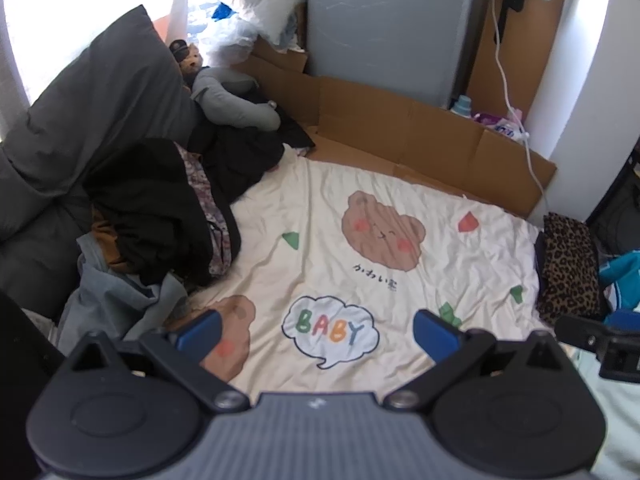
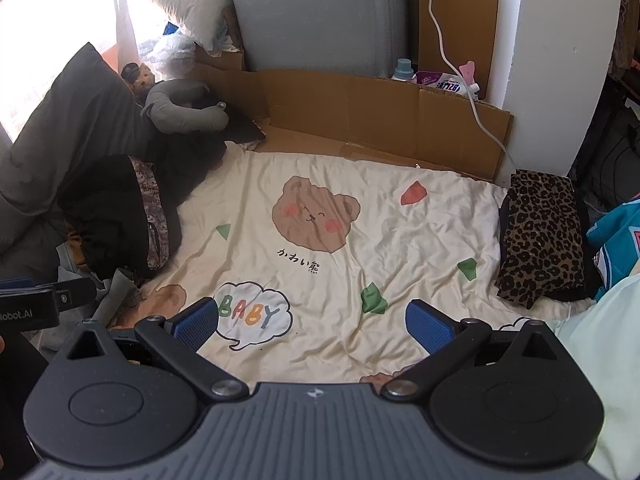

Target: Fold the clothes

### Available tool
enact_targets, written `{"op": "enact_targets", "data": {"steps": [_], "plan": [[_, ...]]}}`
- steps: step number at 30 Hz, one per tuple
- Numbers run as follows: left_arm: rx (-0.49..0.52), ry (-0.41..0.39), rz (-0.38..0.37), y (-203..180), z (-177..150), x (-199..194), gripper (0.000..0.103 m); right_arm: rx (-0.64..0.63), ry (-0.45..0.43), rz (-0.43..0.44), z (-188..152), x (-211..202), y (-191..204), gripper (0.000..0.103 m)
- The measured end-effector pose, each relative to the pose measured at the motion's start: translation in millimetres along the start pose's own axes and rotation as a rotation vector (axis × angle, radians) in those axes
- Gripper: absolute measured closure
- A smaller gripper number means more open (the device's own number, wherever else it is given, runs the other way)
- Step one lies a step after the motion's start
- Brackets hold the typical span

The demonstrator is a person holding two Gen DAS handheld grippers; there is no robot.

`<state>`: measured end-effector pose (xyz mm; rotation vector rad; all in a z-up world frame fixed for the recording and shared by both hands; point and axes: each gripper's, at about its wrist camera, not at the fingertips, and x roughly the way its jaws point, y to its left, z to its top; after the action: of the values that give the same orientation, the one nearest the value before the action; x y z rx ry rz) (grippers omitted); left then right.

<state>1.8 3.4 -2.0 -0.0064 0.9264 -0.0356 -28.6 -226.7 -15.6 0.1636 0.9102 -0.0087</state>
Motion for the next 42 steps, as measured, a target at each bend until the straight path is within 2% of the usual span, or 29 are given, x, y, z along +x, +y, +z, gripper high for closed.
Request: {"op": "enact_targets", "data": {"steps": [9,15,23,26,28,31,35,42], "plan": [[-0.021,-0.025,-0.025,7.3,16.0,-1.5,0.0,-0.047,-0.015,0.008,8.1,-5.4,6.7,0.0],[-0.06,-0.031,0.003,26.2,40.4,19.1,0.0,-0.064,-0.026,0.012,19.8,-11.0,2.2,0.0],[-0.094,-0.065,0.071,79.2,107.5,46.5,0.0,-0.094,-0.018,-0.022,26.3,-10.5,-6.5,0.0],[-0.1,-0.084,0.122,97.5,132.5,56.9,0.0,-0.084,-0.038,-0.018,23.4,-12.6,-9.2,0.0],[-0.129,-0.083,0.141,111.7,146.4,64.7,0.0,-0.051,-0.005,-0.035,22.1,-9.0,-11.6,0.0],[-0.169,-0.068,0.16,130.2,163.5,80.9,0.0,-0.027,-0.021,0.008,20.8,-10.9,-11.3,0.0],[-0.183,-0.026,0.159,144.5,175.6,112.4,0.001,-0.036,0.018,-0.019,16.7,-1.0,-13.6,0.0],[-0.16,0.109,0.128,160.7,166.8,170.1,0.009,-0.078,0.022,-0.004,16.0,-2.6,-3.4,0.0]]}}
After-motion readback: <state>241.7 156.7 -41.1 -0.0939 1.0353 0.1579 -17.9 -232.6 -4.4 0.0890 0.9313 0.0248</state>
